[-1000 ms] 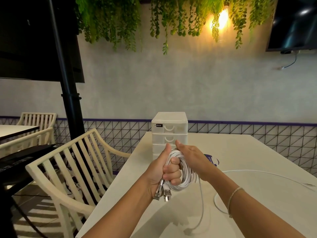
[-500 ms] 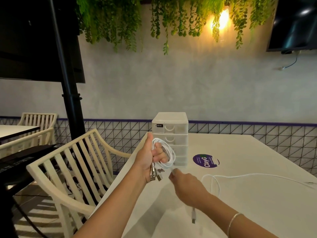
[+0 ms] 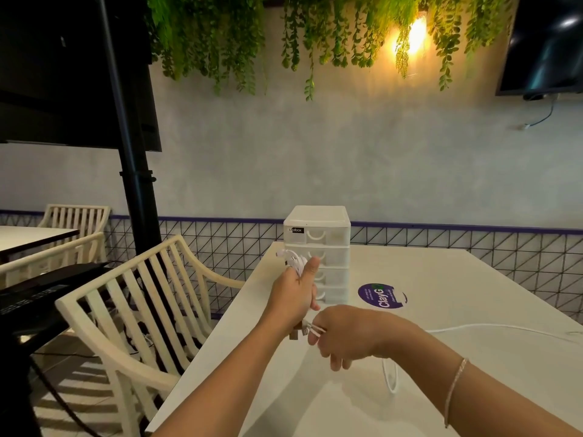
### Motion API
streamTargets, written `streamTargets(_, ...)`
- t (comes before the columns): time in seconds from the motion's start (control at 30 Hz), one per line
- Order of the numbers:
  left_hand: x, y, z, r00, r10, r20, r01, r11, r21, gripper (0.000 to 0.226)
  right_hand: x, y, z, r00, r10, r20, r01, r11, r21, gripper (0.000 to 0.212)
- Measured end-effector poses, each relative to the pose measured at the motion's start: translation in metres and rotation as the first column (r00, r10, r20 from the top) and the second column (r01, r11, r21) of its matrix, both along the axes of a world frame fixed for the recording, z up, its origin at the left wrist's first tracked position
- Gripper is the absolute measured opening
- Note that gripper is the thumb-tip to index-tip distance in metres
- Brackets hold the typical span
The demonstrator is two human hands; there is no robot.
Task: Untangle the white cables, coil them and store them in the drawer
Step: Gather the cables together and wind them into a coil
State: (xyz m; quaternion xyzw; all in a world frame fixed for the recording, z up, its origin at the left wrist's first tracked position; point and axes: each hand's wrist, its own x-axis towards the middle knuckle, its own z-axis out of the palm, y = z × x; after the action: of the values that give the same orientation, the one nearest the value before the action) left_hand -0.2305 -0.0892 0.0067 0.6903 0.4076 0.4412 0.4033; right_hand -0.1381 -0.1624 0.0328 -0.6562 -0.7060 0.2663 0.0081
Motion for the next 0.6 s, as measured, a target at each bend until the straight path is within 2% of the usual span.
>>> streamTargets(0.07, 0.001, 0.001, -0.001, 0.988, 0.056, -0.142, -0.046, 0.996, 0.073, 0.054, 0.003, -0.001, 0.009, 0.995, -0.037, -0.090, 0.039, 0.999, 0.014, 0.029)
streamTargets(0.17, 0.003, 0.000, -0.002, 0.958, 0.084, -0.273, -0.052, 0.991, 0.124, 0.044, 0.007, -0.003, 0.020, 0.987, -0.090, -0.133, 0.101, 0.992, 0.078, 0.025)
streamTargets(0.27, 0.006, -0.001, -0.007, 0.959, 0.001, -0.282, 0.039, 0.990, 0.135, 0.052, 0.011, -0.003, 0.028, 0.971, -0.171, -0.167, 0.192, 0.975, 0.115, 0.031)
streamTargets(0.4, 0.010, -0.009, -0.012, 0.955, -0.164, -0.248, 0.163, 0.986, -0.023, 0.059, 0.022, 0.004, 0.038, 0.971, -0.219, -0.099, 0.235, 0.951, 0.200, 0.027)
streamTargets(0.5, 0.013, -0.009, -0.015, 0.936, -0.243, -0.256, 0.219, 0.968, -0.118, 0.066, 0.031, 0.006, 0.044, 0.977, -0.191, -0.093, 0.205, 0.963, 0.177, 0.027)
streamTargets(0.6, 0.012, -0.007, -0.015, 0.923, -0.269, -0.274, 0.242, 0.961, -0.132, 0.066, 0.038, 0.008, 0.045, 0.994, -0.085, -0.064, 0.096, 0.975, 0.201, 0.019)
